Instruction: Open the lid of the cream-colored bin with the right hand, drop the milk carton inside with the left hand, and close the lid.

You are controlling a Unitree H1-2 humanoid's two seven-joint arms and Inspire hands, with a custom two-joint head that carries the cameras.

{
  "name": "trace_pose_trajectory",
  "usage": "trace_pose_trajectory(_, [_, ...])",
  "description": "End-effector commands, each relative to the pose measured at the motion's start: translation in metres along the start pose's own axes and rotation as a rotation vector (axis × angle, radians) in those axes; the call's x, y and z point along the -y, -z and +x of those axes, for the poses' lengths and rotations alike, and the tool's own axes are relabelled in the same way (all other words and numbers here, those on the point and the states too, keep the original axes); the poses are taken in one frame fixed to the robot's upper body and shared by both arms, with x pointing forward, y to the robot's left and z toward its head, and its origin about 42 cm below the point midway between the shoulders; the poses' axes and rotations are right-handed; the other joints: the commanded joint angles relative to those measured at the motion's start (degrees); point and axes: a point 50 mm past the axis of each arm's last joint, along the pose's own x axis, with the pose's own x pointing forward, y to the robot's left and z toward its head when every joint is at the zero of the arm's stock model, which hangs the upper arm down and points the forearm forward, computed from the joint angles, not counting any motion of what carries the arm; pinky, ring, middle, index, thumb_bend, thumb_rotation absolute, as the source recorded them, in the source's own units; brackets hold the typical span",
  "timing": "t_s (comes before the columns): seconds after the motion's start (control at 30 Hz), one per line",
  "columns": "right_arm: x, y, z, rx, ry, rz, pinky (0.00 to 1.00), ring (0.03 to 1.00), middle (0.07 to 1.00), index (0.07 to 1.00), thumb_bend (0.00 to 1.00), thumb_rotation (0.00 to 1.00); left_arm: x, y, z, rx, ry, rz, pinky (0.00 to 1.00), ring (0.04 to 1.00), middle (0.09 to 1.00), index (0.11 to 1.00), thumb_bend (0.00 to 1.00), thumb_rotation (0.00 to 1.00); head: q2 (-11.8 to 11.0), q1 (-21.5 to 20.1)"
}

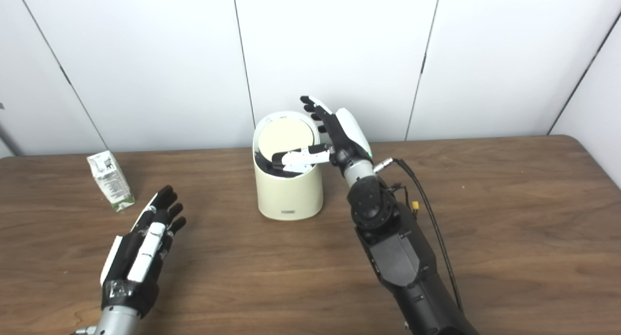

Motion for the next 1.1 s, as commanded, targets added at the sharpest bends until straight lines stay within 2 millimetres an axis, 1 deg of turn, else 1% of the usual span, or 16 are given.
trace_pose_trajectory(0.0, [0.016, -0.021, 0.009, 0.069, 0.046, -0.005, 0.76, 0.866, 0.885, 0.907, 0.86, 0.35, 0.004, -0.013, 0.003, 0.064, 0.013, 0.015, 0.94, 0.953, 0.963, 0.969, 0.65, 0.63, 0.1, 0.1])
trace_pose_trajectory(0.1, [0.015, -0.018, 0.008, 0.062, 0.045, -0.005, 0.74, 0.852, 0.884, 0.904, 0.84, 0.33, 0.004, -0.014, 0.003, 0.064, 0.013, 0.014, 0.93, 0.947, 0.96, 0.968, 0.65, 0.62, 0.2, 0.1])
trace_pose_trajectory(0.2, [0.014, -0.016, 0.007, 0.058, 0.043, -0.01, 0.74, 0.854, 0.883, 0.903, 0.83, 0.33, 0.004, -0.014, 0.002, 0.065, 0.015, 0.015, 0.93, 0.947, 0.958, 0.967, 0.65, 0.62, 0.5, 0.0])
trace_pose_trajectory(0.3, [0.014, -0.013, 0.007, 0.061, 0.039, -0.03, 0.77, 0.872, 0.886, 0.904, 0.83, 0.32, 0.004, -0.015, 0.002, 0.067, 0.015, 0.019, 0.93, 0.946, 0.958, 0.969, 0.64, 0.62, 0.6, -0.2])
trace_pose_trajectory(0.4, [0.014, -0.011, 0.007, 0.072, 0.023, -0.044, 0.83, 0.897, 0.89, 0.909, 0.83, 0.26, 0.004, -0.015, 0.001, 0.067, 0.015, 0.024, 0.93, 0.95, 0.958, 0.971, 0.64, 0.63, 0.7, -0.3])
trace_pose_trajectory(0.47, [0.015, -0.01, 0.008, 0.082, 0.013, -0.056, 0.85, 0.904, 0.888, 0.911, 0.86, 0.18, 0.004, -0.015, 0.002, 0.069, 0.016, 0.024, 0.93, 0.952, 0.96, 0.97, 0.64, 0.64, 0.7, -0.3])
trace_pose_trajectory(0.57, [0.015, -0.012, 0.009, 0.094, 0.007, -0.093, 0.87, 0.9, 0.886, 0.912, 0.9, 0.09, 0.004, -0.014, 0.002, 0.07, 0.017, 0.031, 0.93, 0.951, 0.959, 0.964, 0.65, 0.67, 0.7, -0.3])
trace_pose_trajectory(0.73, [0.015, -0.014, 0.009, 0.108, -0.003, -0.146, 0.86, 0.896, 0.888, 0.915, 0.94, 0.01, 0.005, -0.015, 0.002, 0.076, 0.024, 0.044, 0.93, 0.953, 0.961, 0.965, 0.67, 0.74, 0.9, -0.3])
trace_pose_trajectory(0.9, [0.015, -0.014, 0.009, 0.105, -0.013, -0.143, 0.88, 0.9, 0.891, 0.914, 0.95, 0.0, 0.007, -0.014, 0.002, 0.076, 0.027, 0.048, 0.93, 0.954, 0.959, 0.962, 0.67, 0.75, 1.0, -0.2])
trace_pose_trajectory(1.07, [0.015, -0.014, 0.008, 0.11, -0.019, -0.143, 0.85, 0.889, 0.888, 0.912, 0.94, 0.0, 0.009, -0.014, 0.002, 0.072, 0.03, 0.05, 0.92, 0.95, 0.958, 0.959, 0.66, 0.75, 1.0, -0.1])
